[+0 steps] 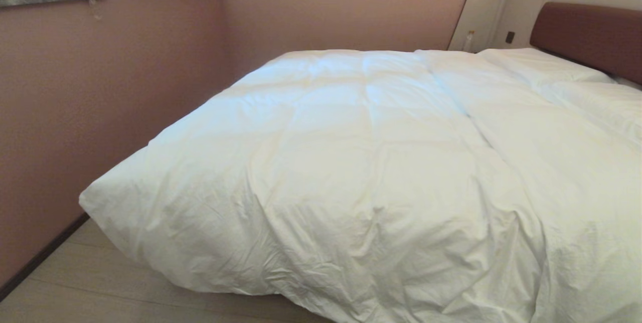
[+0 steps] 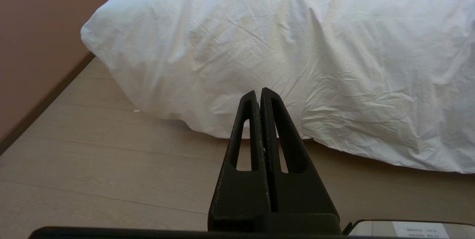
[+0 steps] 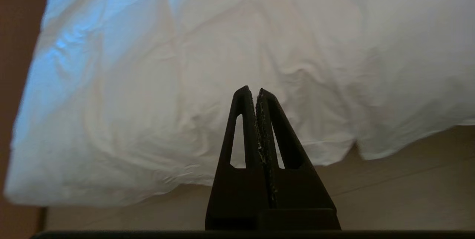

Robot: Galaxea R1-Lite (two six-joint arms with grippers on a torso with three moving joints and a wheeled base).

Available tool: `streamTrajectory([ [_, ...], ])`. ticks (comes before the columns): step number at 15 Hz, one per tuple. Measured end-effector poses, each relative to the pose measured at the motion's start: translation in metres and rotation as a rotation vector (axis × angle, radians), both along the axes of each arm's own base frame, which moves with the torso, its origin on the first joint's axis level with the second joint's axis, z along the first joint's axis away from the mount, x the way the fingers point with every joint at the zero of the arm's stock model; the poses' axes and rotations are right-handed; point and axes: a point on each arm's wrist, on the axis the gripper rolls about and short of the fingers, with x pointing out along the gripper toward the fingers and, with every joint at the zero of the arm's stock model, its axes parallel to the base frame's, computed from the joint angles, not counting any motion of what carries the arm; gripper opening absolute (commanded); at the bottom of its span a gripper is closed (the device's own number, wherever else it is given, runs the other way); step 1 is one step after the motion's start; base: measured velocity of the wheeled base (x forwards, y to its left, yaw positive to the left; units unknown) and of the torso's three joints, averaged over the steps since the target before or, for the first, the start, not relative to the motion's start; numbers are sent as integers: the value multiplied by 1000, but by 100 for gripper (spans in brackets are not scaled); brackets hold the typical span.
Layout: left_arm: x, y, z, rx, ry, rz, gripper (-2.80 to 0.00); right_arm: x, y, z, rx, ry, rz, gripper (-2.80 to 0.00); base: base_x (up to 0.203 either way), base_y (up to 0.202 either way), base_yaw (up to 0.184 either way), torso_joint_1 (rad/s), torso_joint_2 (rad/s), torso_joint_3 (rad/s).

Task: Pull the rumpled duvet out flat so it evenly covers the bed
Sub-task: Flatten the corners of the folded blanket

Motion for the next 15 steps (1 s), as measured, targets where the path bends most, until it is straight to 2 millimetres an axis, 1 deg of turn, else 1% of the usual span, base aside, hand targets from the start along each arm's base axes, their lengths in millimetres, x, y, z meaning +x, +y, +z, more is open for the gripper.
streamTrajectory([
  [2,0,0,0,0,0,0,-280,-29,-12,-4,-63,-18,-79,-280,0,0,0,0,0,0],
  [4,0,0,0,0,0,0,-280,-55,-21,-7,-110,-43,-193,-280,0,0,0,0,0,0],
  [6,0,0,0,0,0,0,-280,-79,-27,-12,-137,-74,-302,-280,0,0,0,0,0,0],
  [8,0,0,0,0,0,0,-280,-99,-28,-20,-163,-88,-390,-280,0,0,0,0,0,0],
  [12,0,0,0,0,0,0,-280,-129,-23,-40,-208,-105,-507,-280,0,0,0,0,0,0],
  [15,0,0,0,0,0,-1,-280,-145,-17,-59,-231,-125,-513,-280,0,0,0,0,0,0],
])
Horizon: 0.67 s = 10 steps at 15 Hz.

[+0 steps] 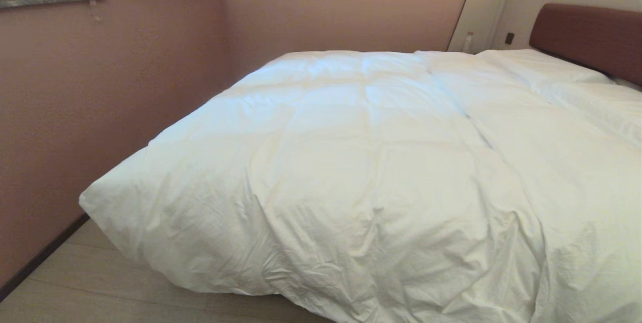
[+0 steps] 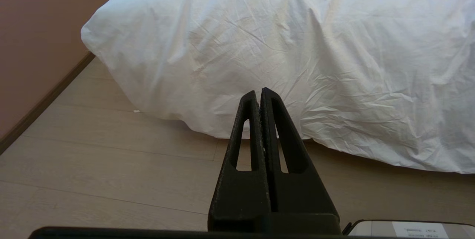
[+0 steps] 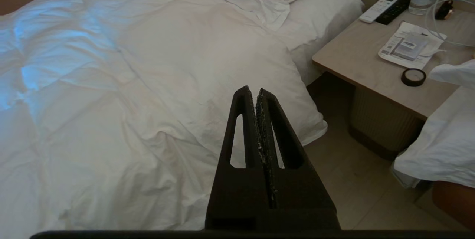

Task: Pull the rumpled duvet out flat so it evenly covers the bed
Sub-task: Flatten the corners of the folded blanket

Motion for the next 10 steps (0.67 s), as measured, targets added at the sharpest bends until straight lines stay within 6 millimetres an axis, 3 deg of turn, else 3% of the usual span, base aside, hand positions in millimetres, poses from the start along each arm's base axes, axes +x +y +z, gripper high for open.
streamTrajectory([
  [10,0,0,0,0,0,0,-280,-16,5,-47,-60,-63,195,-280,0,0,0,0,0,0],
])
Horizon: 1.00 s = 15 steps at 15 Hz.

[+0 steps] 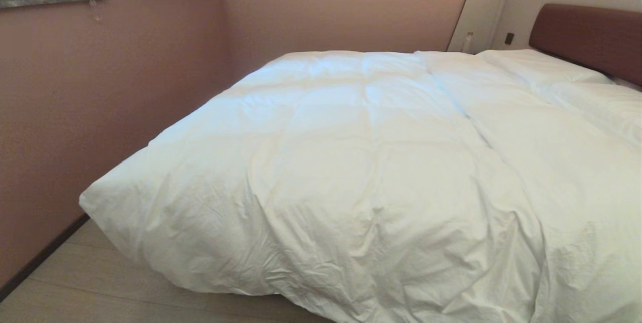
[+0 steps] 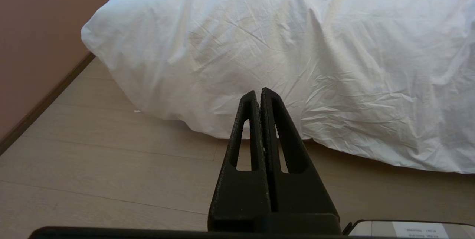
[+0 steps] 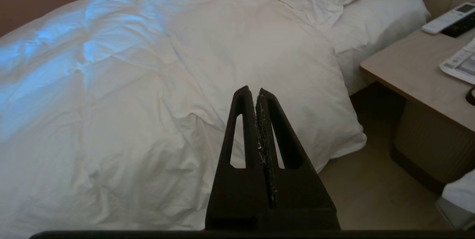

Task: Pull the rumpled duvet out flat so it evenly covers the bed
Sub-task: Flatten the corners of the folded blanket

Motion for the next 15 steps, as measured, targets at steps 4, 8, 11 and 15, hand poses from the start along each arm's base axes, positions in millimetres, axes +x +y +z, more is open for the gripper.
streamTrajectory([
  [4,0,0,0,0,0,0,-280,-9,1,-15,-29,-29,25,-280,0,0,0,0,0,0],
  [8,0,0,0,0,0,0,-280,-18,2,-34,-59,-29,59,-280,0,0,0,0,0,0],
  [11,0,0,0,-1,0,0,-280,-25,1,-42,-62,-42,63,-280,0,0,0,0,0,0],
  [15,0,0,0,0,0,0,-280,-30,1,-48,-75,-55,71,-280,0,0,0,0,0,0],
])
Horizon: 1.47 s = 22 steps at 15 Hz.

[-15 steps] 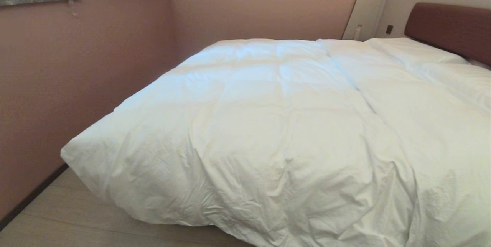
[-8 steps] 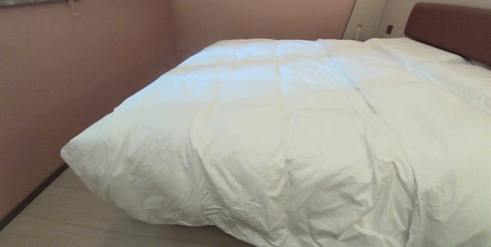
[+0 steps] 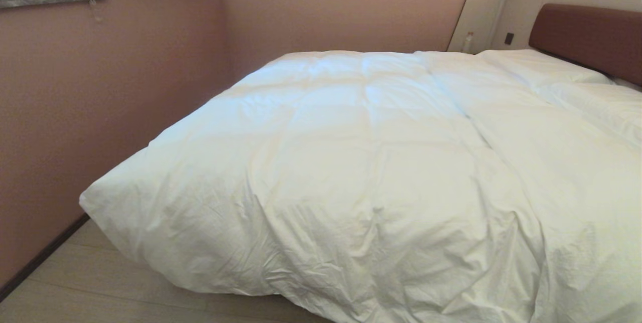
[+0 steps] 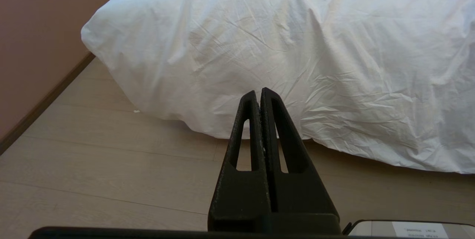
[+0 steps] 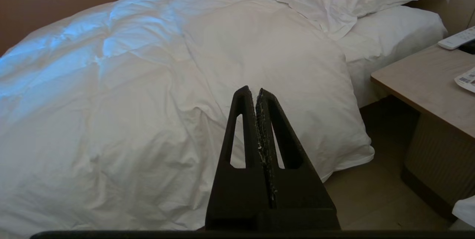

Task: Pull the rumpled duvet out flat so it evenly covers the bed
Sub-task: Flatten the corners of the folded blanket

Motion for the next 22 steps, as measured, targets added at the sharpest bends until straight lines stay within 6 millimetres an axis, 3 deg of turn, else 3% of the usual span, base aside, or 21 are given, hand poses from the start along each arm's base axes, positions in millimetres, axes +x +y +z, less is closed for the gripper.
streamTrajectory([
  [6,0,0,0,0,0,0,-280,-7,-5,-7,-39,-8,27,-280,0,0,0,0,0,0],
  [16,0,0,0,0,0,-1,-280,-20,-3,-46,-174,-28,122,-280,0,0,0,0,0,0],
  [19,0,0,0,0,0,-1,-280,-12,-1,-56,-202,1,200,-280,0,0,0,0,0,0],
  [22,0,0,0,0,0,0,-280,16,0,-74,-204,97,268,-280,0,0,0,0,0,0],
])
